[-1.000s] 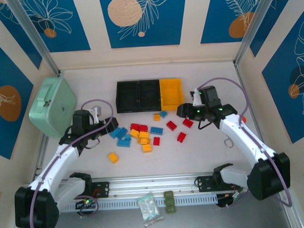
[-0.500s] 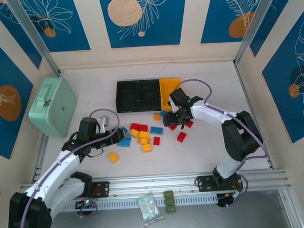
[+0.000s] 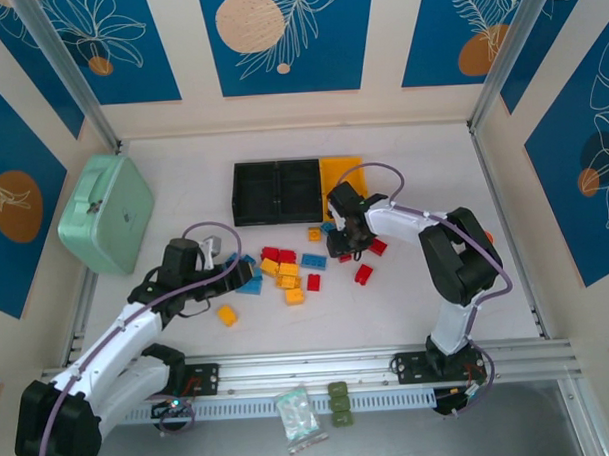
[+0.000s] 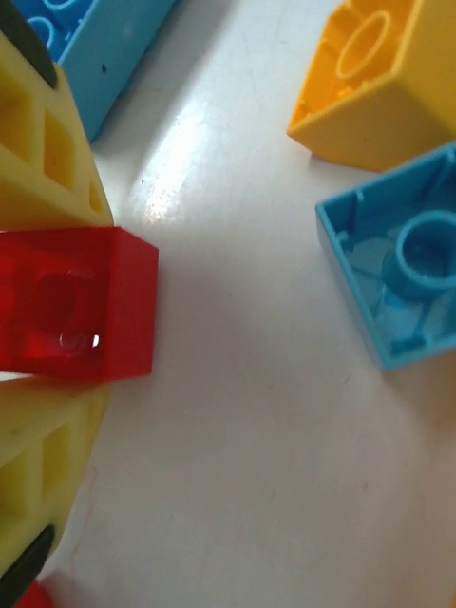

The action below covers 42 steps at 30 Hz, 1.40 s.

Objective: Sort the legos into containers by color
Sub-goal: Pick up the lego from the center of the table, then place the lego in the container.

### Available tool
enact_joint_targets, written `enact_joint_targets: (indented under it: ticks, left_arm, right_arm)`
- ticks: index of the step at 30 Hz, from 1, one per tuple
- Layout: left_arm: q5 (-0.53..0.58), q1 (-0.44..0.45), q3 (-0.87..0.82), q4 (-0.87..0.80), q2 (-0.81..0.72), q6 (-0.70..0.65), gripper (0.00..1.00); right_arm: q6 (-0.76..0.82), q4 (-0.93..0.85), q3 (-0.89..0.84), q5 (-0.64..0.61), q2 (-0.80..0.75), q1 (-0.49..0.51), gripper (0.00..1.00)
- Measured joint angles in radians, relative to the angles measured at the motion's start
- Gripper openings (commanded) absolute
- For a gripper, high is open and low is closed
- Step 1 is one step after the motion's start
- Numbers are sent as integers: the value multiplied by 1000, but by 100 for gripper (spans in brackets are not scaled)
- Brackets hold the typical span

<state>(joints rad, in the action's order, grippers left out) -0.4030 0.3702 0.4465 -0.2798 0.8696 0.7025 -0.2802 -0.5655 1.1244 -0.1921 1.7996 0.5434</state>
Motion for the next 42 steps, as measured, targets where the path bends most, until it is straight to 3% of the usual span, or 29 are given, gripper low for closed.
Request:
enact_joint_targets:
  ticks: [10,18,29,42]
  left_arm:
    - [4,12,-7,21,10,11,74]
    - [24,97,31,43,49,14,74]
    - [87,214,183,41,146,-13,74]
    - [121,233,183,40,164,-11,74]
  right_arm:
    - [-16,-66,63,-18,-62,13,31]
    - [-69,-137,298,-11,-99,-78,31]
    - [-145,-221,630,-11,214,-166,31]
    - [-175,-317,832,-37,438,-177,34]
